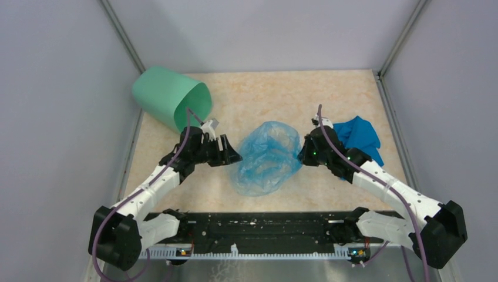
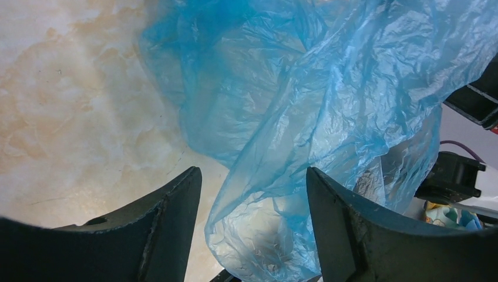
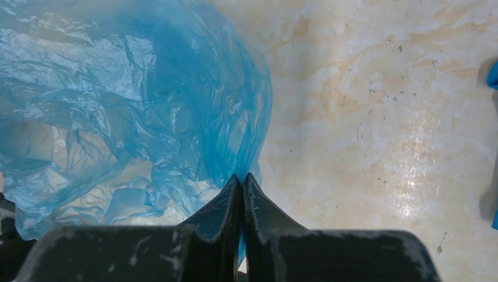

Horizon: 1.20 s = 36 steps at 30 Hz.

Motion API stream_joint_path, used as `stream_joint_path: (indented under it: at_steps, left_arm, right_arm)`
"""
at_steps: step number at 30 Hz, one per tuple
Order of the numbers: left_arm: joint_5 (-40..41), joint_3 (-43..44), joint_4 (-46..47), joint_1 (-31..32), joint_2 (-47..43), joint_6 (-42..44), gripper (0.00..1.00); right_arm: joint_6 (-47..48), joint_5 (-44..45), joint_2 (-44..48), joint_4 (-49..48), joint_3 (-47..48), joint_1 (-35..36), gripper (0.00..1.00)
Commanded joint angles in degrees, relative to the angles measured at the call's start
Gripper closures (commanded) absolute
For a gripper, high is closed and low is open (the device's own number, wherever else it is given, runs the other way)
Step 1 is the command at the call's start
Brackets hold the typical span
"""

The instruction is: Put the trash bags into the trash bin

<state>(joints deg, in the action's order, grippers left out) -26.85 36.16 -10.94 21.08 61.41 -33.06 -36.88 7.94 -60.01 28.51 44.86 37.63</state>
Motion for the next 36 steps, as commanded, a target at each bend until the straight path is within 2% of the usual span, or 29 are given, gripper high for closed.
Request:
stream_joint_path:
  at_steps: [1,10,12,16,21,22,25,28,31,33,34,36]
  left_arm:
    - [-3.29,-0.75,4.72,-0.11,0.27,-0.22,0.29]
    - [-5.79,-1.09,5.94,2.1,-0.42,-4.34,0.4]
    - [-6.26,-0.97,6.18,2.2,-0.57,-5.03,0.48]
    - [-5.15,1.28,4.56,2.29,-1.71,-5.11,0.7]
    - [-2.54,9.9,1.95,2.21,-1.37,-2.93,0.99]
    - [-2.27,13.07,1.51,2.29,-0.51,-2.39,1.0]
    - [-1.77,26.44,-0.67,2.3,3.99,-0.07,1.0]
    - [-1.59,45.48,-2.61,3.06,8.82,1.16,1.0]
    - [2.87,61.13,-4.0,7.42,11.21,4.33,1.0]
    - [6.86,64.07,-4.56,10.6,10.67,7.19,1.0]
    - [8.83,62.01,-4.54,10.82,9.83,8.05,1.0]
    - [13.57,52.13,-3.48,10.96,7.82,9.38,1.0]
  right_arm:
    - [-0.9,1.36,1.56,-3.23,-0.01,0.07,0.96]
    - [-1.38,-0.82,1.72,-4.59,1.89,0.06,0.84]
    - [-1.66,-1.29,2.03,-4.6,2.42,0.01,0.8]
    - [-2.17,-1.74,3.38,-4.53,3.13,0.06,0.77]
    - [0.01,1.49,4.19,-1.18,9.62,0.07,0.94]
    - [1.29,2.41,3.74,0.03,12.76,0.04,1.0]
    - [7.26,5.6,1.24,3.11,25.59,0.08,1.0]
    - [13.79,9.39,-3.75,7.47,45.49,0.08,1.0]
    - [17.89,6.59,-6.26,7.53,61.79,0.03,1.0]
    - [18.64,3.92,-4.19,4.23,62.74,0.06,1.0]
    - [18.75,3.7,-2.73,2.72,60.19,0.05,1.0]
    - [18.39,4.9,0.51,0.24,49.33,0.08,1.0]
